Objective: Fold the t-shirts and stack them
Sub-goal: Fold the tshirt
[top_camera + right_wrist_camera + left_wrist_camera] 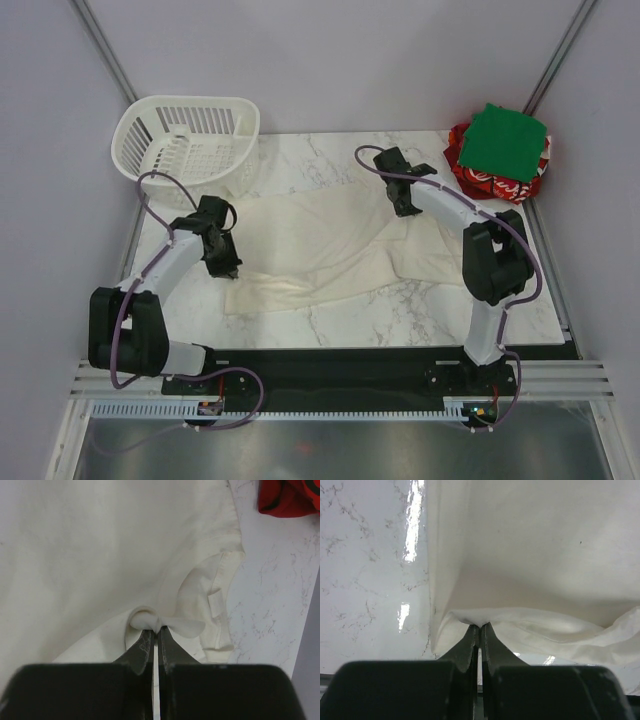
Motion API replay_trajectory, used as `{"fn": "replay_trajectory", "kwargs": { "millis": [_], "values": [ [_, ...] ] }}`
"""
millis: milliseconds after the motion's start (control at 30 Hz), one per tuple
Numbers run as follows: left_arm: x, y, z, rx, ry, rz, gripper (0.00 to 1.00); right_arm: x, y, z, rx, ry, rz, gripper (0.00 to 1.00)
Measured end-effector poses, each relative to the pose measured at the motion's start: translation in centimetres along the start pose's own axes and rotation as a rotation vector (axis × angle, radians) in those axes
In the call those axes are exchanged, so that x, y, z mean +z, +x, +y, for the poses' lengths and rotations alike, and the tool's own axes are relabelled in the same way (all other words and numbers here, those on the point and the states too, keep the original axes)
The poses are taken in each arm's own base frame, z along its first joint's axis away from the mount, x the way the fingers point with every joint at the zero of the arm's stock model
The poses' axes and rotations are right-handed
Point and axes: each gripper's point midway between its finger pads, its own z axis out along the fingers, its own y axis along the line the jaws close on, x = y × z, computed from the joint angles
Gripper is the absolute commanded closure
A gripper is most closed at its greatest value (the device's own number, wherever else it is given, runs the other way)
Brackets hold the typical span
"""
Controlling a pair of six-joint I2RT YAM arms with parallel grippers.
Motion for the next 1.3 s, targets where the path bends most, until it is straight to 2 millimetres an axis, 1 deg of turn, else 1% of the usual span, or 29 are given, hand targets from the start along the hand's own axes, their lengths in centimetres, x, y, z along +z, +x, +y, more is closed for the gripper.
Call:
{"fn": "replay_trajectory", "kwargs": {
  "millis": [100,267,433,600,633,667,700,733,767,800,833,867,900,933,967,1033,1100,1133,1167,1233,1267,1300],
  "values": [
    [0.7,0.1,0.3,-0.001,-0.024,0.016,0.98,0.6,-0.1,-0.5,-0.006,0.049,0.0,1.0],
    [1.2,-0.2,1.0,-0.017,-0.044,0.003,0.98,1.2,0.1,-1.5,-0.008,0.127,0.0,1.0],
    [1.7,0.5,2.1,-0.032,-0.075,0.018,0.98,1.3,0.0,-2.0,0.006,0.156,-0.003,1.0],
    [2.0,0.4,2.3,-0.034,-0.083,0.017,0.98,1.4,0.0,-2.2,0.009,0.168,-0.002,0.99],
    [2.2,0.4,2.3,-0.035,-0.085,0.021,0.98,1.5,0.1,-2.2,0.008,0.169,-0.001,0.96],
    [2.3,0.4,2.3,-0.035,-0.086,0.024,0.96,1.6,0.1,-2.2,0.007,0.169,0.001,0.79],
    [2.5,0.4,2.3,-0.035,-0.088,0.028,0.94,1.8,0.2,-2.1,0.011,0.17,0.004,0.7],
    [2.7,0.5,2.4,-0.034,-0.091,0.034,0.91,2.0,0.4,-2.0,0.006,0.171,0.01,0.54],
    [2.8,0.5,2.4,-0.033,-0.093,0.039,0.87,2.3,0.5,-2.0,0.005,0.173,0.015,0.42],
    [3.0,0.6,2.5,-0.033,-0.096,0.045,0.8,2.5,0.6,-1.9,0.009,0.174,0.018,0.32],
    [3.0,0.7,2.5,-0.032,-0.098,0.049,0.58,2.8,0.8,-1.9,0.0,0.178,0.025,0.17],
    [3.0,0.6,2.6,-0.025,-0.1,0.05,0.48,2.9,0.8,-2.0,0.001,0.183,0.027,0.12],
    [3.0,0.6,2.7,-0.028,-0.101,0.047,0.4,3.1,0.8,-1.9,-0.008,0.186,0.031,0.07],
    [2.8,0.4,2.7,-0.027,-0.101,0.039,0.26,3.2,0.8,-2.0,-0.013,0.191,0.033,0.03],
    [2.6,0.1,2.8,-0.026,-0.102,0.025,0.18,3.2,0.6,-2.1,-0.011,0.194,0.03,0.02],
    [1.8,-0.5,2.7,-0.032,-0.096,-0.015,0.09,2.9,0.2,-2.2,-0.002,0.196,0.017,0.02],
    [0.2,-1.5,2.4,-0.04,-0.068,-0.082,0.08,2.2,-0.2,-2.7,0.036,0.189,-0.001,0.02],
    [-0.9,-2.0,2.1,-0.046,-0.046,-0.126,0.07,1.9,-0.1,-2.8,0.058,0.172,-0.008,0.02],
    [-1.4,-2.1,2.0,-0.049,-0.036,-0.146,0.07,1.4,0.1,-3.0,0.09,0.14,-0.016,0.02],
    [-3.3,-2.3,1.3,-0.084,0.029,-0.215,0.08,0.2,1.7,-4.4,0.208,0.046,-0.016,0.02],
    [-3.9,-2.0,1.0,-0.107,0.063,-0.245,0.09,-0.3,2.8,-5.7,0.288,0.0,-0.013,0.02],
    [-4.2,-1.2,0.8,-0.121,0.089,-0.252,0.08,-0.7,3.9,-7.2,0.369,-0.036,-0.007,0.02]
  ]
}}
